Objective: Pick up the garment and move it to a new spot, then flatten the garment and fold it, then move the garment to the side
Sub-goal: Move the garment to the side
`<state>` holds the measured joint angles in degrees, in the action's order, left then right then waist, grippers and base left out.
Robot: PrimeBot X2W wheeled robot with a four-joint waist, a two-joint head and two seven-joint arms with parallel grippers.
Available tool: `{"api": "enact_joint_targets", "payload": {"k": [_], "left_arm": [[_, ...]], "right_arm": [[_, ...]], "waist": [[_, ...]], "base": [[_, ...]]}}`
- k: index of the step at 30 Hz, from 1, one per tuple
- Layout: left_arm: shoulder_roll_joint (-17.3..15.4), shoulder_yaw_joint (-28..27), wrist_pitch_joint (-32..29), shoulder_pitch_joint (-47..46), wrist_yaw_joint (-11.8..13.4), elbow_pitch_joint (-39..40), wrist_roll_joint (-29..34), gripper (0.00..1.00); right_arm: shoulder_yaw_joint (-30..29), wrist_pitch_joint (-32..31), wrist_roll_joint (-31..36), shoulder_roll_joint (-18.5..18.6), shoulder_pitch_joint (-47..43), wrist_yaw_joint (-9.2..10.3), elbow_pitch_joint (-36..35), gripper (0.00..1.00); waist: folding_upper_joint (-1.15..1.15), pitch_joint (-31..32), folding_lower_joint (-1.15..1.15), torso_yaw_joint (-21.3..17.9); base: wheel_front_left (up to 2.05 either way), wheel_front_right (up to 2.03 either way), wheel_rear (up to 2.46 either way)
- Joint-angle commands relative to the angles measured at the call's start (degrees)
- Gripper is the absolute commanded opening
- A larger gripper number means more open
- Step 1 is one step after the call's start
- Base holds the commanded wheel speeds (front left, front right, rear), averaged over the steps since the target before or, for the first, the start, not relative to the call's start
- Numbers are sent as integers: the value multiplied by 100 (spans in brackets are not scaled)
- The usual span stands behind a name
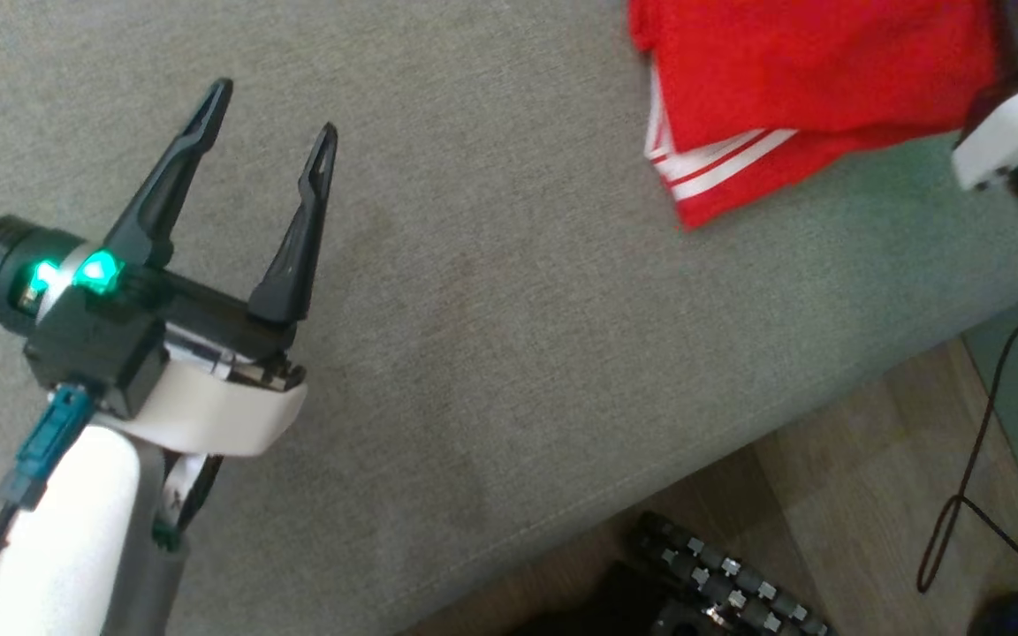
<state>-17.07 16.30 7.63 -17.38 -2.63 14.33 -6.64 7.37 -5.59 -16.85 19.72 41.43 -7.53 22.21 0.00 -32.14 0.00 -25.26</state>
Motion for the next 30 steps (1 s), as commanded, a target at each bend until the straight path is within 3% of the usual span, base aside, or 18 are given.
{"api": "enact_joint_targets", "payload": {"k": [1, 11, 14, 15, 22, 30], "left_arm": [[-112, -135, -9, -254, -29, 224, 50, 100], [-71, -23, 142, -557, -82, 96, -14, 100], [-33, -18, 231, -582, -70, -1, -62, 100], [-18, -17, 262, -584, -63, -37, -79, 100], [79, -10, 453, -516, 12, -299, -167, 100], [225, -138, 610, -103, 247, -718, -344, 100]], "right_arm": [[-104, -37, 68, 203, 118, 4, -228, 0], [-806, -186, 601, 206, 395, 4, 87, 2], [-989, -214, 787, 120, 411, 4, 208, 66], [-1081, -225, 868, 77, 390, 4, 232, 100], [-1524, 183, 1295, -189, -58, 4, -89, 100], [-1305, 874, 1317, -908, -1430, 4, -1292, 100]], "waist": [[0, -50, 0, 23], [0, -398, 0, 325], [0, -404, 0, 419], [0, -388, 0, 446], [0, -115, 0, 673], [0, 561, 0, 1116]], "base": [[0, 0, 0], [0, 0, 0], [0, 0, 0], [0, 0, 0], [0, 0, 0], [0, 0, 0]]}}
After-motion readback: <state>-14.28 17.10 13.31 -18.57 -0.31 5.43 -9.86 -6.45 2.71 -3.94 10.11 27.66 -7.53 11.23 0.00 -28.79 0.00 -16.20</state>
